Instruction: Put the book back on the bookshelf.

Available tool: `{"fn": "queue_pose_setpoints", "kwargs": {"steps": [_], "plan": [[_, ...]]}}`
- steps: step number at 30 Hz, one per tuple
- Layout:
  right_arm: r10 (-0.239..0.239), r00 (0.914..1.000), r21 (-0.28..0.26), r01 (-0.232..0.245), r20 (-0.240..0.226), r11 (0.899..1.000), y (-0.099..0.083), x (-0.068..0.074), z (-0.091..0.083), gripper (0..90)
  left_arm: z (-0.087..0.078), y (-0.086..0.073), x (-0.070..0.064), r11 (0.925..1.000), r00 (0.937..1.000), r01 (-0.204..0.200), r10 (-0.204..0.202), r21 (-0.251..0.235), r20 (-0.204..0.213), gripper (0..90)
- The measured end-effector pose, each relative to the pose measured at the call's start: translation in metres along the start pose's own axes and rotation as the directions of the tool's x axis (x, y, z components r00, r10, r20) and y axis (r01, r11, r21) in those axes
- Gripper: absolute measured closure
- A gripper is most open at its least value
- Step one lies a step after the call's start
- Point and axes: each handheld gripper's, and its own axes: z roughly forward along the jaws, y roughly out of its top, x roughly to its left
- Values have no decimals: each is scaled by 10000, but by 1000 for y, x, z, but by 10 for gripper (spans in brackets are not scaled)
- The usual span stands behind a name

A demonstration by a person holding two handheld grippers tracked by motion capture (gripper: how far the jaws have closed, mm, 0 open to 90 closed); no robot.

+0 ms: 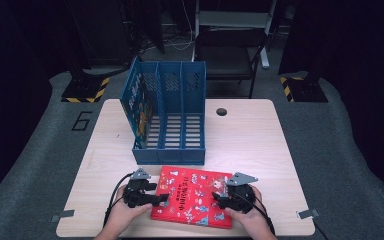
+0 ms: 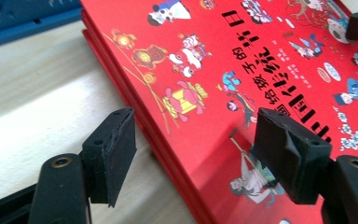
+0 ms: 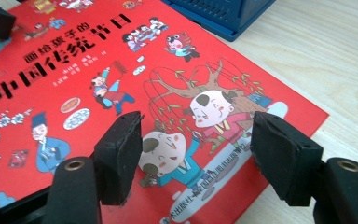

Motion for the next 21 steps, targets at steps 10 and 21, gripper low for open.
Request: {"fn": "queue_pose_setpoints", "kwargs": {"steps": [10, 21], "plan": [[374, 9978, 224, -386, 542, 9990, -9, -1, -11, 297, 3, -7, -5, 9988, 9986, 494, -493, -6, 204, 207], [2539, 9653, 396, -2519, -610, 9670, -21, -19, -7, 248, 3, -12, -8, 9981, 9978, 608, -608, 11, 254, 186]]}}
